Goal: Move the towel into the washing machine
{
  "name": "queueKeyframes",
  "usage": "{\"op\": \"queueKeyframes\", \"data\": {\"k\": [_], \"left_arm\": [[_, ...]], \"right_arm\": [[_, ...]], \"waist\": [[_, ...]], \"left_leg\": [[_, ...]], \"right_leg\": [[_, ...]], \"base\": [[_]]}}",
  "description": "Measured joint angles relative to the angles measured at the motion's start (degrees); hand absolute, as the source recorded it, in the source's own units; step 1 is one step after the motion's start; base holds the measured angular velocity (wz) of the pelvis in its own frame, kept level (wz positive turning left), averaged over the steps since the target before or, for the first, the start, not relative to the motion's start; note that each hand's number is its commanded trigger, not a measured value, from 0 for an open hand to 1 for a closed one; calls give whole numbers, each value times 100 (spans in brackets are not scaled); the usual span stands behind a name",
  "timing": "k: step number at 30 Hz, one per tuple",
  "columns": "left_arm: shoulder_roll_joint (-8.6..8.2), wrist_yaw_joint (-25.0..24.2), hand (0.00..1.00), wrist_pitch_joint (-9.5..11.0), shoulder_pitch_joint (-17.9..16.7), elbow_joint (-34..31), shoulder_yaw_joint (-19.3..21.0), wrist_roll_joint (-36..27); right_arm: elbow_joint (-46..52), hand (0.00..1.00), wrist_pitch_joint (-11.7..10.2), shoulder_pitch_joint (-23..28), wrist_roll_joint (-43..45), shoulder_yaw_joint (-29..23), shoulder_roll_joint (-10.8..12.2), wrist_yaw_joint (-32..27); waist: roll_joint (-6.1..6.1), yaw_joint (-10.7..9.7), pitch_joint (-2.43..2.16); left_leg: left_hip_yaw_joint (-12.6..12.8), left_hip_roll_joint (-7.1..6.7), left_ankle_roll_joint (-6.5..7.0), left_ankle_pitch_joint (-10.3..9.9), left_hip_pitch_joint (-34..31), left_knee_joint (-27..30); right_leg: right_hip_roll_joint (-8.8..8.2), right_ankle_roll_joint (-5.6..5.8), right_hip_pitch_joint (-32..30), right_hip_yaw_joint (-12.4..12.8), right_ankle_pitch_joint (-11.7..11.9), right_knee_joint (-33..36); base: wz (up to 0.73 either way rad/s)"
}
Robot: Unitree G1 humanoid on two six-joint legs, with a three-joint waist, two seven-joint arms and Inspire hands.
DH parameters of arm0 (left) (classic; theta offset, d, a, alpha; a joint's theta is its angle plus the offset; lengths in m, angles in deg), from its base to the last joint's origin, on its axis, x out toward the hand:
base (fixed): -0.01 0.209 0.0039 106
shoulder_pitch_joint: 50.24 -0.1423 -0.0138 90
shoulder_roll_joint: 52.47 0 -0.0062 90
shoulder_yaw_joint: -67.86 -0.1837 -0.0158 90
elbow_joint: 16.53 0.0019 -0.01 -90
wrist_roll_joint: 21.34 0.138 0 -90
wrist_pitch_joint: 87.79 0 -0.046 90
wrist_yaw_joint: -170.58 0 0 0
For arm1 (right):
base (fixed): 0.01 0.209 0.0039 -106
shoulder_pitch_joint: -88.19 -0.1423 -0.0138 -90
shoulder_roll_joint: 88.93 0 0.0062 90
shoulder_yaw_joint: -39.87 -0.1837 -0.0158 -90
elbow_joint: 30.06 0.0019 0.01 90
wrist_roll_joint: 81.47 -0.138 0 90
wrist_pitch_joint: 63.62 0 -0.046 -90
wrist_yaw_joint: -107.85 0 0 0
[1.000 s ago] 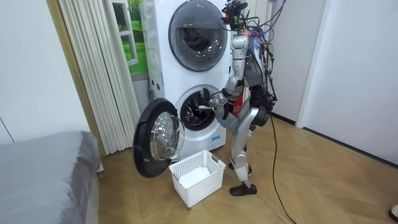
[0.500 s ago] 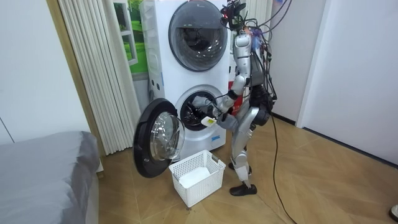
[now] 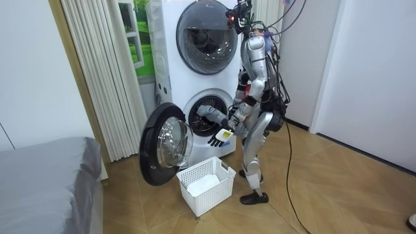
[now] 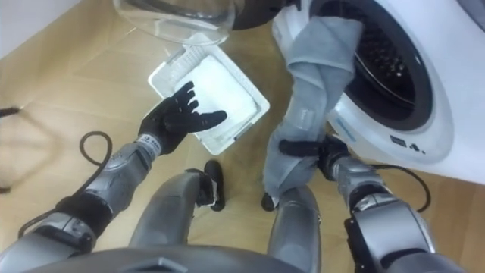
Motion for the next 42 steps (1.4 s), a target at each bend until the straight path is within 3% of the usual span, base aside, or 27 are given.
{"op": "queueKeyframes", "data": {"k": [3, 11, 20, 25, 31, 32, 34, 39, 42], "left_arm": [[109, 7, 0, -24, -64, 17, 8, 5], [134, 6, 0, -92, -161, 1, 18, 79], [169, 10, 0, -269, -320, -104, 71, 145], [271, 221, 0, -354, -460, -389, 241, 78], [334, 374, 0, -398, -644, -704, 242, 84], [339, 402, 0, -403, -659, -749, 248, 84], [399, 455, 0, -407, -837, -1010, 257, 84], [395, 634, 0, -440, -1065, -1278, 454, 78], [331, 852, 0, -439, -1056, -1378, 463, 81]], "right_arm": [[-67, 100, 122, -125, -268, 2, -63, 182], [-209, 100, 355, -203, -1267, -46, -293, 534], [-443, 100, 639, -321, -3253, -821, -517, 733], [-384, 100, 727, -493, -4130, -1102, -719, 578], [-160, 100, 1026, -843, -4854, -1295, -839, 194], [-160, 91, 1085, -921, -5001, -1378, -839, 75], [-157, 0, 1169, -1047, -5199, -1456, -840, -90], [18, 0, 1416, -1377, -5696, -1858, -840, -827], [45, 0, 1418, -1658, -6048, -2003, -841, -1297]], "waist": [[-62, -5, 0], [-62, -40, -1], [-131, -22, -5], [-425, -89, -11], [-642, -202, -8], [-704, -188, -5], [-796, -196, -6], [-870, -351, -13], [-875, -500, -13]], "left_leg": [[-13, 0, 0, 0, -35, 69], [-102, -96, 30, 45, -111, 67], [-145, -91, 30, 55, -214, 113], [-73, -76, 31, 56, -291, 287], [-13, -70, 60, 39, -338, 391], [-6, -87, 68, 43, -355, 425], [-15, -95, 75, 40, -394, 476], [-41, -132, 128, 50, -551, 572], [-42, -209, 186, 32, -560, 587]], "right_leg": [[-12, -7, -24, -5, -7, 24], [-152, 10, -39, -160, -89, 129], [-106, 9, -90, -176, -87, 147], [-154, -38, -211, -130, -138, 336], [-253, -21, -275, -125, -214, 537], [-272, -24, -304, -117, -234, 613], [-281, -18, -345, -96, -259, 680], [-340, 7, -449, -131, -246, 747], [-451, 34, -480, -144, -269, 834]], "base": [[0], [10], [3], [0], [5], [9], [8], [6], [7]]}}
